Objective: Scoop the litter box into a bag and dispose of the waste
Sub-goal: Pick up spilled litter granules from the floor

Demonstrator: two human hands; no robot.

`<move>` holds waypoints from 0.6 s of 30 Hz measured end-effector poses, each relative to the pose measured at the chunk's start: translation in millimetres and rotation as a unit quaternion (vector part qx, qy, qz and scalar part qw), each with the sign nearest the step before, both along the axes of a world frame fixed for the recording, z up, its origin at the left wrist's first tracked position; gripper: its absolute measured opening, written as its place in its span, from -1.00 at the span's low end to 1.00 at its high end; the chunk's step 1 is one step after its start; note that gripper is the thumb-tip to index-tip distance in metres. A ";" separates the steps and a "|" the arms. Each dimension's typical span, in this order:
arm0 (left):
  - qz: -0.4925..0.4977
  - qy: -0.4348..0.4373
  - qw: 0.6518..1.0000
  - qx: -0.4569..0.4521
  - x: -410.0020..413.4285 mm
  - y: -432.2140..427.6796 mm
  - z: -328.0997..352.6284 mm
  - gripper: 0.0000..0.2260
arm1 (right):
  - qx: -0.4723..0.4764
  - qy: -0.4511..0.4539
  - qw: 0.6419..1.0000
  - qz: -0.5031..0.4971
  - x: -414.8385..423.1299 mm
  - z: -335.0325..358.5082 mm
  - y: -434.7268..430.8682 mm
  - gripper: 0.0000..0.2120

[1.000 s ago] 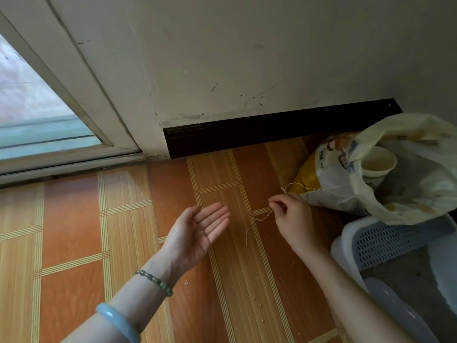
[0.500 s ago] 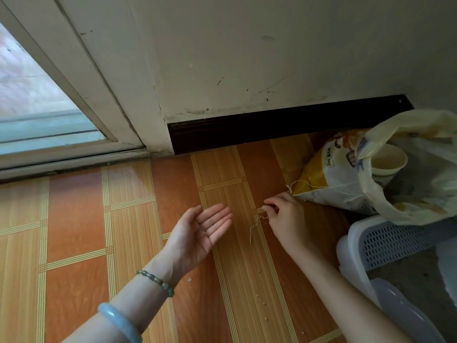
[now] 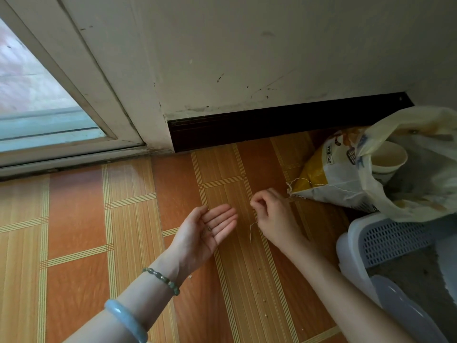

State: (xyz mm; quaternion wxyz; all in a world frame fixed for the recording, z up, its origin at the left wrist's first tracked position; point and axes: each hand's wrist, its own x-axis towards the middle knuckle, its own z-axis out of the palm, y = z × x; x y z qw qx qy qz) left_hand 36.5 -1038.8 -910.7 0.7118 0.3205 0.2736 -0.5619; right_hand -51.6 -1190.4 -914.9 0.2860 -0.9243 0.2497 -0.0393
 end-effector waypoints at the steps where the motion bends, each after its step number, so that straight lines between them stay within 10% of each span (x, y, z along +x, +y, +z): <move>1: 0.001 0.001 1.000 -0.001 -0.5 -0.7 -0.2 -0.61 | 0.039 -0.008 0.999 0.023 2.1 11.6 9.4 -0.93; 7: -0.017 -0.003 1.000 -0.021 -5.3 -5.5 6.5 -0.56 | 0.157 -0.041 0.985 0.061 5.3 42.2 32.7 -0.85; 18: -0.014 0.008 1.000 -0.022 -5.7 -2.2 10.2 -0.61 | 0.003 0.074 0.994 -0.075 -40.5 -6.4 -0.2 -0.85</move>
